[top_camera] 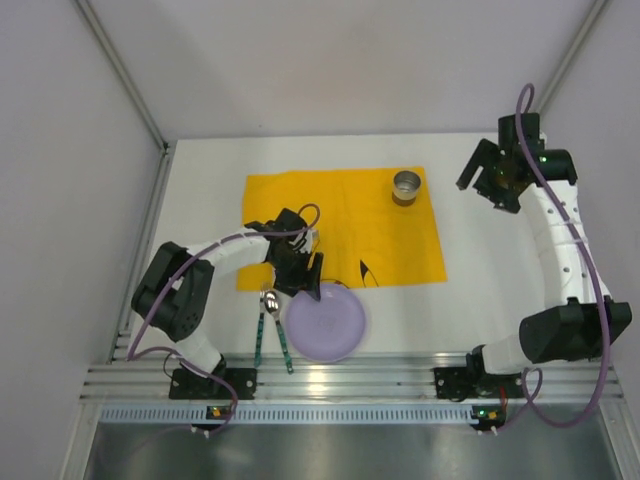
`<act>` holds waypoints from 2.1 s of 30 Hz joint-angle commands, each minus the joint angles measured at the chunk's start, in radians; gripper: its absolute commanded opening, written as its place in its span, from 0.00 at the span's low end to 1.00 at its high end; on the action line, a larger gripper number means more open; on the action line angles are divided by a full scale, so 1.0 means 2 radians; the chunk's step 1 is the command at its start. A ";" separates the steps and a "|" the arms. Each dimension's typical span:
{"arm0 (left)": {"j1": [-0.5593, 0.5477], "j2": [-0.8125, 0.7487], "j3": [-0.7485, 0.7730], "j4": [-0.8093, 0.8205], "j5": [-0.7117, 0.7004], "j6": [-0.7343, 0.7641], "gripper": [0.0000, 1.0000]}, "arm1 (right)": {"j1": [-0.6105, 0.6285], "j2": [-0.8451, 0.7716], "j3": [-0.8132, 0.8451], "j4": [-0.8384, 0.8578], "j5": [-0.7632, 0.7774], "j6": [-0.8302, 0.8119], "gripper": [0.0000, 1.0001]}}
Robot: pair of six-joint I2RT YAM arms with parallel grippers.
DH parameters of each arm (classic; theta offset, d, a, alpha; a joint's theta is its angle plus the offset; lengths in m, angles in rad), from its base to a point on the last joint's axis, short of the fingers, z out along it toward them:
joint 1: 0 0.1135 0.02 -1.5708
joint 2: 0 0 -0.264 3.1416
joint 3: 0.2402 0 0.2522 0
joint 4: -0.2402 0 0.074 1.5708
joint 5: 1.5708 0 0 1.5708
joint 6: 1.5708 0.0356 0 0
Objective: Set the dinner table for one person
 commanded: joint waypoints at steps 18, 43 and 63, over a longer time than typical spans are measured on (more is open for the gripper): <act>-0.042 -0.021 0.059 -0.040 -0.045 -0.021 0.00 | -0.013 -0.107 -0.187 0.027 -0.001 -0.037 0.83; 0.094 0.236 0.398 -0.067 -0.101 -0.026 0.00 | -0.014 -0.234 -0.290 0.039 -0.128 -0.051 0.81; 0.152 0.095 0.385 -0.133 -0.281 -0.050 0.99 | 0.506 0.083 -0.091 0.116 -0.189 -0.070 0.83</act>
